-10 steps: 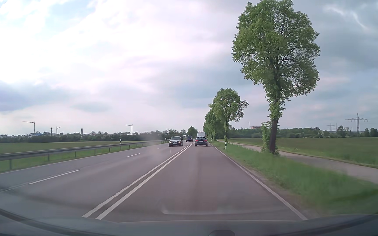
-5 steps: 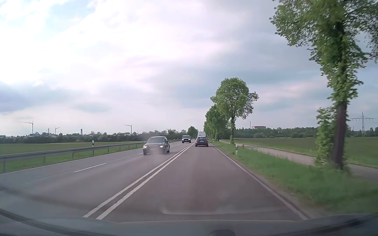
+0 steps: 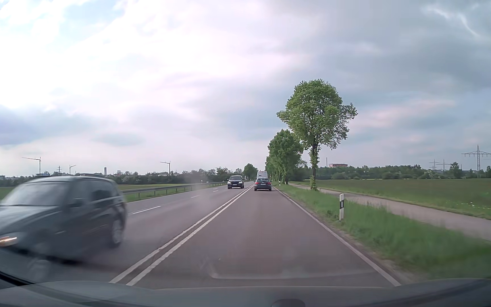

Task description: Follow the waypoints while adhering to traffic rules and regulations

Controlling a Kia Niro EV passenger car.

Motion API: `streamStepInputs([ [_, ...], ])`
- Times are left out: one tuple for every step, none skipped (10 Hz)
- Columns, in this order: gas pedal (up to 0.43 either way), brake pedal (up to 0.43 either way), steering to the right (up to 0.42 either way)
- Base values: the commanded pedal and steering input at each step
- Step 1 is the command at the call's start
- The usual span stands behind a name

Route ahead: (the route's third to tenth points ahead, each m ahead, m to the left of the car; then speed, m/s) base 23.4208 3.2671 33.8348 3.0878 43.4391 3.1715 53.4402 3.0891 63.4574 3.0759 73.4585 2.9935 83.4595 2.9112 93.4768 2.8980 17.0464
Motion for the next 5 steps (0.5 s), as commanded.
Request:
streamStepInputs([
  [0.157, 0.0, -0.002],
  [0.157, 0.0, -0.002],
  [0.157, 0.0, -0.002],
  [0.157, 0.0, -0.002],
  [0.157, 0.0, -0.002],
])
